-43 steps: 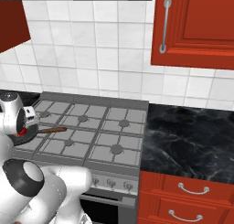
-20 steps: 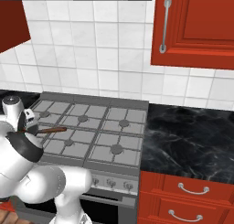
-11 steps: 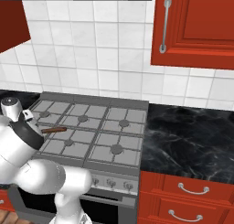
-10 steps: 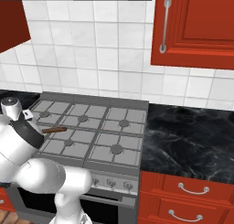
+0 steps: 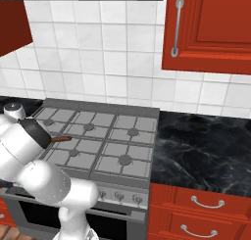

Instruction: Place the pan on the front left burner on the stove. Then place the tomato and the onion in the pan and turn on the front left burner.

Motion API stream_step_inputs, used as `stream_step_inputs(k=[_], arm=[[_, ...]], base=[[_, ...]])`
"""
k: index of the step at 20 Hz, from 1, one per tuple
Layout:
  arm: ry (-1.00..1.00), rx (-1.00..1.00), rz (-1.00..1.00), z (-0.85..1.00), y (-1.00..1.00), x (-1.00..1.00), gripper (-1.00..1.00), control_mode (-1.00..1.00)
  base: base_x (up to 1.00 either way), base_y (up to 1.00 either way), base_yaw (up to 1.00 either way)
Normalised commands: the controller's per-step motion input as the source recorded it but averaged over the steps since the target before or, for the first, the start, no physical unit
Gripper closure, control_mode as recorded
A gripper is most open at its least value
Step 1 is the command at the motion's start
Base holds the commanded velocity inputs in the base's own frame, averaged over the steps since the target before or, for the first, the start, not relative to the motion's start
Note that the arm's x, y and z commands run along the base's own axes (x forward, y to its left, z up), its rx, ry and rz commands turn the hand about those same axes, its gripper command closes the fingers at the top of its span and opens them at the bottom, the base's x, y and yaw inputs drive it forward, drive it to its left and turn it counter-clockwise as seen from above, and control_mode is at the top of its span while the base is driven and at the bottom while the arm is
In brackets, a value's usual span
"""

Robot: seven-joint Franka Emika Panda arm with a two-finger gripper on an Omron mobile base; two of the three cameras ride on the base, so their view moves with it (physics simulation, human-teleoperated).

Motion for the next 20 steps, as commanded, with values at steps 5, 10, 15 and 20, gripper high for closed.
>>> stream_step_inputs(k=[5, 10, 15, 20], arm=[[0.04, -0.04, 0.04, -0.15, 0.03, 0.02, 1.0, -1.0], [0.02, -0.03, 0.04, -0.13, 0.01, 0.0, 1.0, -1.0], [0.01, -0.03, 0.04, -0.1, 0.0, 0.0, 1.0, -1.0], [0.01, -0.03, 0.03, -0.07, 0.0, 0.0, 1.0, -1.0]], base=[[0.0, 0.0, 0.0], [0.0, 0.0, 0.0], [0.0, 0.0, 0.0], [0.0, 0.0, 0.0]])
